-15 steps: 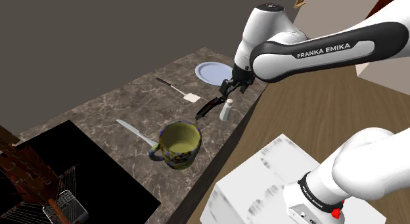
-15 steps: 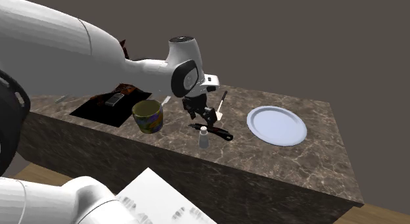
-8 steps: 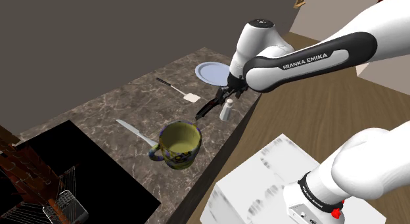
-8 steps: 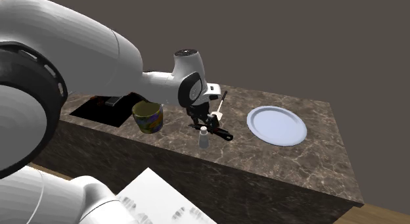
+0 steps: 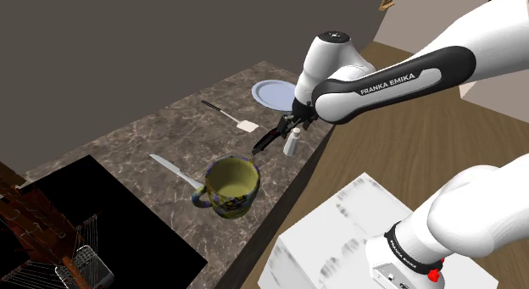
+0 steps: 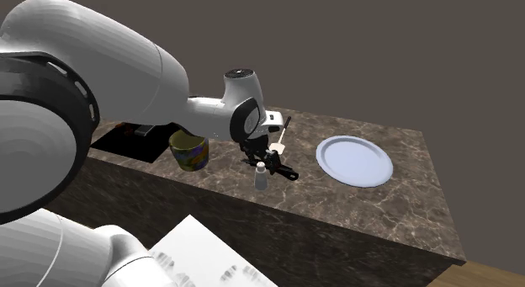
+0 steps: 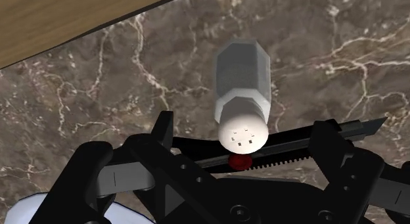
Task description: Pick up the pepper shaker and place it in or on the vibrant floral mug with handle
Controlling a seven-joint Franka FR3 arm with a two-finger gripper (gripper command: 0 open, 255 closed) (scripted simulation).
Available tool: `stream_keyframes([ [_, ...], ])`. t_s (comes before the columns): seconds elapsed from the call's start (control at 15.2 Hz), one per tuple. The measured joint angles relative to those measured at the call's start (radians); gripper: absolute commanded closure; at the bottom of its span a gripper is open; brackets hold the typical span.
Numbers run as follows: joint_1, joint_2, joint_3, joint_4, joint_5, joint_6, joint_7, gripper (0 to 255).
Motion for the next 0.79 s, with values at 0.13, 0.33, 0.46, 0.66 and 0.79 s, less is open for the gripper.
stream_keyframes([
  [0.13,0.000,0.000,0.000,0.000,0.000,0.000,0.000,255],
  [0.33,0.000,0.000,0.000,0.000,0.000,0.000,0.000,255],
  [0.46,0.000,0.000,0.000,0.000,0.000,0.000,0.000,255],
  [0.66,0.000,-0.001,0.000,0.000,0.000,0.000,0.000,255],
  [0.79,0.000,-0.003,-0.001,0.004,0.001,-0.006,-0.002,255],
])
